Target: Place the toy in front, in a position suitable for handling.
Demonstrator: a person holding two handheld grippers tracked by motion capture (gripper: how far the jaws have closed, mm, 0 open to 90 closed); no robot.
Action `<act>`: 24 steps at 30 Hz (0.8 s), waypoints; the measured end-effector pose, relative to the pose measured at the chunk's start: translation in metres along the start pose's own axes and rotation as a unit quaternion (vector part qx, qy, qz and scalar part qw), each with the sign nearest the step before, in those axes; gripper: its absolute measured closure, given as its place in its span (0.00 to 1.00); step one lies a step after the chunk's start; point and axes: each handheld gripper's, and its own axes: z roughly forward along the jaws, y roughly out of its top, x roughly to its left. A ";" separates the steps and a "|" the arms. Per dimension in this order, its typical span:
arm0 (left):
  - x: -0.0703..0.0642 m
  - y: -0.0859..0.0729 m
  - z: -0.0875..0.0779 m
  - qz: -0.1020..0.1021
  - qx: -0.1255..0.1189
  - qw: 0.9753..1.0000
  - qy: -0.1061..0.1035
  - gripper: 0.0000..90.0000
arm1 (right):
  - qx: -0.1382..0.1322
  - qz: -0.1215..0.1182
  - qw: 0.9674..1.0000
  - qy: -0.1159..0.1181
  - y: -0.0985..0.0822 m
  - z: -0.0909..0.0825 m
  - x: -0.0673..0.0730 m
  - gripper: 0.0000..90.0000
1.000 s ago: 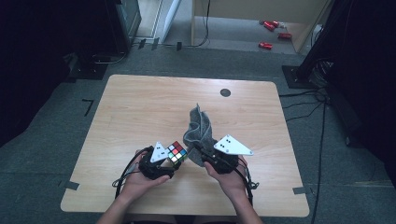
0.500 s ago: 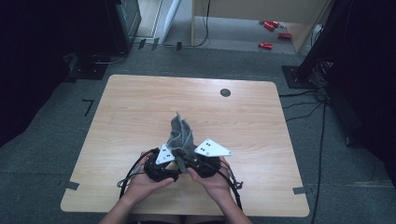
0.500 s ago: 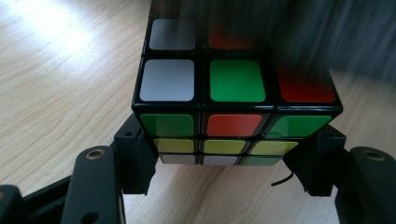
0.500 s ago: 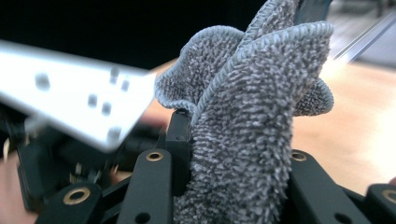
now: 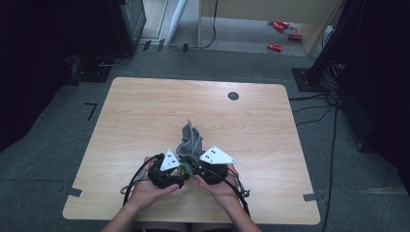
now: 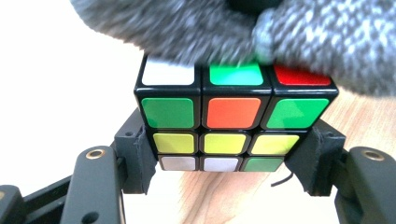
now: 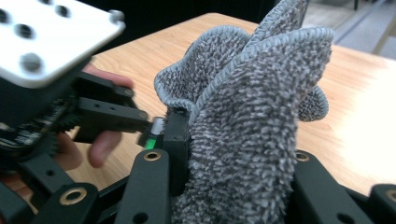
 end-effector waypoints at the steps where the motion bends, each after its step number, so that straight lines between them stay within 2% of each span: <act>1: 0.000 0.000 0.000 -0.003 -0.002 1.000 0.000 0.39 | 0.000 0.002 1.000 0.001 0.000 0.000 0.000 0.74; 4: 0.002 0.000 0.001 -0.006 -0.002 1.000 0.001 0.38 | 0.000 0.000 1.000 0.003 0.001 -0.001 0.002 0.75; 7: 0.002 0.001 0.001 -0.007 -0.002 1.000 0.002 0.39 | -0.005 -0.002 0.999 0.036 0.003 -0.002 0.013 0.75; 8: 0.001 0.002 0.001 -0.005 -0.001 1.000 0.002 0.39 | -0.006 -0.010 0.999 0.044 0.003 -0.001 0.019 0.75; 10: 0.000 0.001 0.000 -0.004 -0.003 1.000 0.003 0.39 | -0.007 -0.036 0.999 0.034 0.003 0.000 0.027 0.75; 13: 0.000 0.002 -0.002 -0.005 -0.005 1.000 0.004 0.39 | -0.011 -0.020 0.999 0.031 0.003 0.000 0.018 0.75; 17: 0.000 0.001 -0.002 -0.005 -0.008 1.000 0.004 0.39 | -0.001 0.011 1.000 -0.008 0.002 -0.005 -0.004 0.76; 18: 0.001 0.001 -0.003 -0.006 -0.009 1.000 0.005 0.39 | -0.002 0.018 1.000 -0.009 0.002 -0.007 -0.006 0.76; 19: 0.001 0.001 -0.003 -0.007 -0.011 1.000 0.004 0.39 | -0.007 0.025 1.000 -0.001 0.003 -0.009 -0.008 0.76; 21: 0.000 0.001 -0.004 -0.006 -0.010 1.000 0.002 0.39 | -0.014 0.023 0.999 0.017 0.005 -0.010 -0.005 0.76; 23: 0.000 0.001 -0.003 -0.002 -0.006 1.000 0.002 0.39 | -0.022 0.002 0.999 0.047 0.007 -0.009 0.008 0.76; 24: -0.001 0.001 -0.002 -0.002 -0.006 1.000 0.002 0.39 | -0.026 -0.013 0.998 0.064 0.008 -0.007 0.018 0.76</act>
